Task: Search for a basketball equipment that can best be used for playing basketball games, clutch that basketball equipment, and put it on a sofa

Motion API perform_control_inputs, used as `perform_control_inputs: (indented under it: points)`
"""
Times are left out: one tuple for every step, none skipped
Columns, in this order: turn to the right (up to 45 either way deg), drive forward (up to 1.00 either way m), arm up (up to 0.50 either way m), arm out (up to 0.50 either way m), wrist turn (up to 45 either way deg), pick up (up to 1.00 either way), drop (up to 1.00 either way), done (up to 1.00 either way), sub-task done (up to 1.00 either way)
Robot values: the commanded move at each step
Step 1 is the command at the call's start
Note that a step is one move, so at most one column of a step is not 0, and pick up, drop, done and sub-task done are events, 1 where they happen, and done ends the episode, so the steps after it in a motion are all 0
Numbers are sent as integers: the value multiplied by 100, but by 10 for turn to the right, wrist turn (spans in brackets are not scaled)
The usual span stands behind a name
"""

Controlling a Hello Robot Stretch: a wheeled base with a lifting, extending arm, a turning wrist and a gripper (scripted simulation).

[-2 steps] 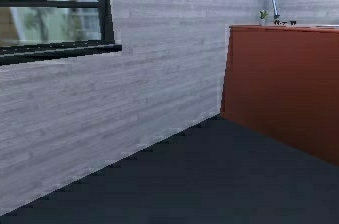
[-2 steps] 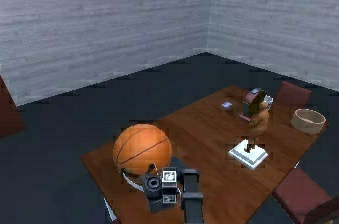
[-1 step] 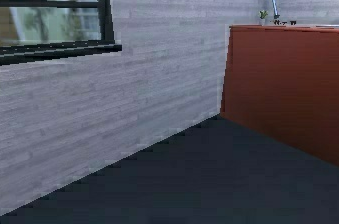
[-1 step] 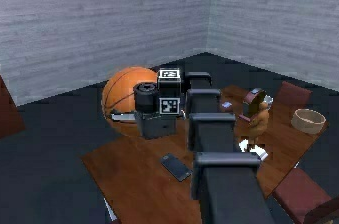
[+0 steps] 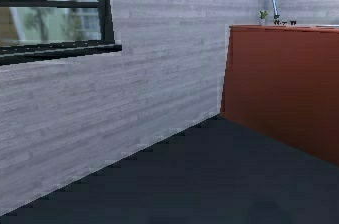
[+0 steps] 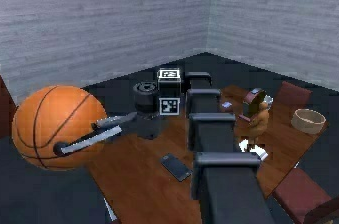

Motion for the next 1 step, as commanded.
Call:
perform_control_inputs:
  points:
    - [0,0,0,0,-450,0,0,0,0]
